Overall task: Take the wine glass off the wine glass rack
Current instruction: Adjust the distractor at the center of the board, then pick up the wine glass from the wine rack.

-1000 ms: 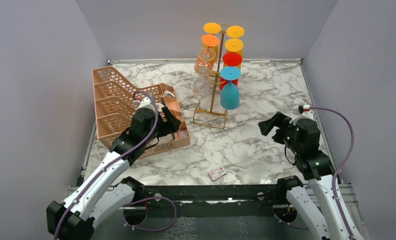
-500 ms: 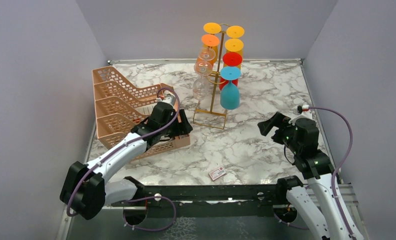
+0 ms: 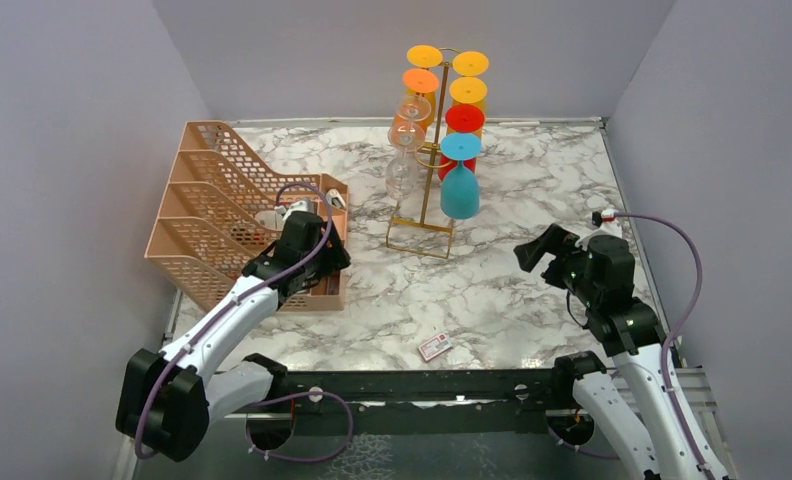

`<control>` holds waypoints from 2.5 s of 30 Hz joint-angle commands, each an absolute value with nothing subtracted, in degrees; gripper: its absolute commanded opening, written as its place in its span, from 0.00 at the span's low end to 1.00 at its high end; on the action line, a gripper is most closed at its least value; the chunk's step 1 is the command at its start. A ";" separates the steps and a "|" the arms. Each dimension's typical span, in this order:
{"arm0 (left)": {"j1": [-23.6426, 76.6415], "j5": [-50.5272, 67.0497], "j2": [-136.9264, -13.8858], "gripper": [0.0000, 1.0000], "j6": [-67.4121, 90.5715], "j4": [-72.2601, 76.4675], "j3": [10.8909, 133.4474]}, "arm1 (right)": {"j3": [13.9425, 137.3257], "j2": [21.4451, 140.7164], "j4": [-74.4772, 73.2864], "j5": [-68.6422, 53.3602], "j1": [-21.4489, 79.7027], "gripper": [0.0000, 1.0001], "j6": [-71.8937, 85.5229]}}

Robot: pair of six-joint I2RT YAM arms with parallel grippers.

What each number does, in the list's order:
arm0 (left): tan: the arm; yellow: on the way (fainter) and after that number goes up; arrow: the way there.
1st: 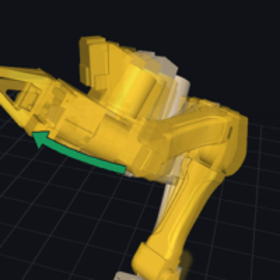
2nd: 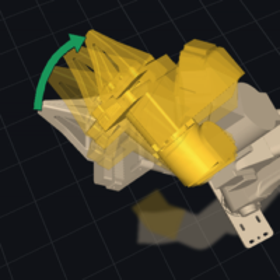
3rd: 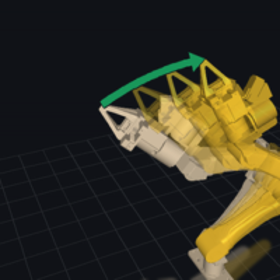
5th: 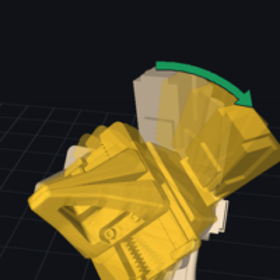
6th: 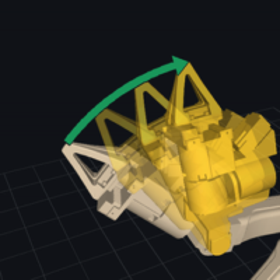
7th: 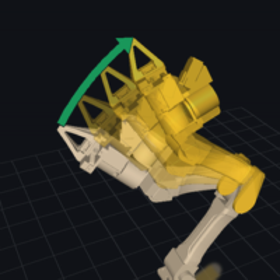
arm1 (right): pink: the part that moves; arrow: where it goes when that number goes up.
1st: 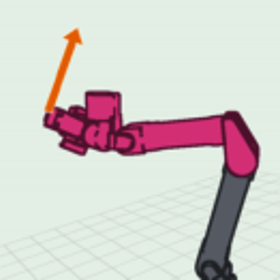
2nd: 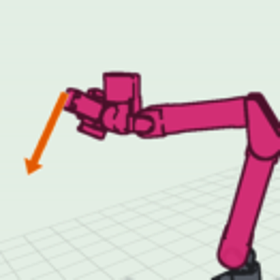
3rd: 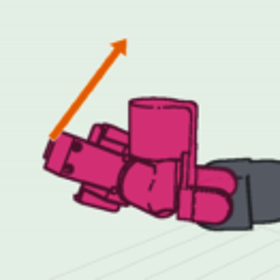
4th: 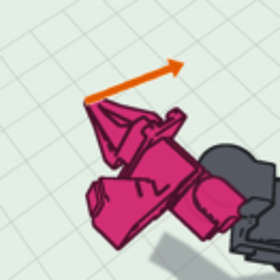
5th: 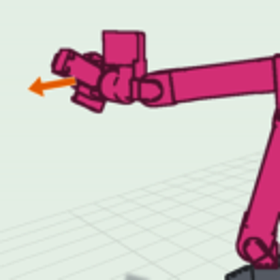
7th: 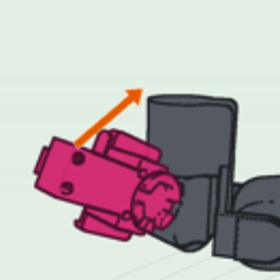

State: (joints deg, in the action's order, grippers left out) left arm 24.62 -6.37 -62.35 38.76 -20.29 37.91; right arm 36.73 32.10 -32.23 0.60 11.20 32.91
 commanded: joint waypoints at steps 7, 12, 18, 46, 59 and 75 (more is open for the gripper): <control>20.03 -7.29 -54.85 0.75 32.03 -29.33 42.62 | 36.28 32.67 -30.65 0.62 11.51 0.99 31.29; 20.09 6.12 -53.45 0.75 29.93 -20.96 46.75 | 35.74 33.29 -29.96 0.07 11.51 0.99 31.67; 20.07 14.77 -68.23 0.76 25.28 -17.91 52.09 | 34.91 34.48 -29.05 -0.91 11.51 0.99 32.51; 10.72 2.03 -85.90 0.73 21.27 -19.35 51.28 | 36.39 45.31 -25.51 -29.75 11.51 1.00 33.91; 10.98 16.68 -67.15 0.80 24.75 -19.03 50.71 | 58.86 51.14 -25.56 -15.13 11.51 0.99 34.44; 10.90 21.91 -48.97 0.99 24.38 -15.83 46.73 | 73.32 67.68 -14.13 -32.84 11.51 0.72 48.82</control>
State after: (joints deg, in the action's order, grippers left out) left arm 11.20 18.55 -50.22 24.43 -18.04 46.54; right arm 71.88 65.67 -20.40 -26.61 11.31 42.72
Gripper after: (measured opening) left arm 0.987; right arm 0.750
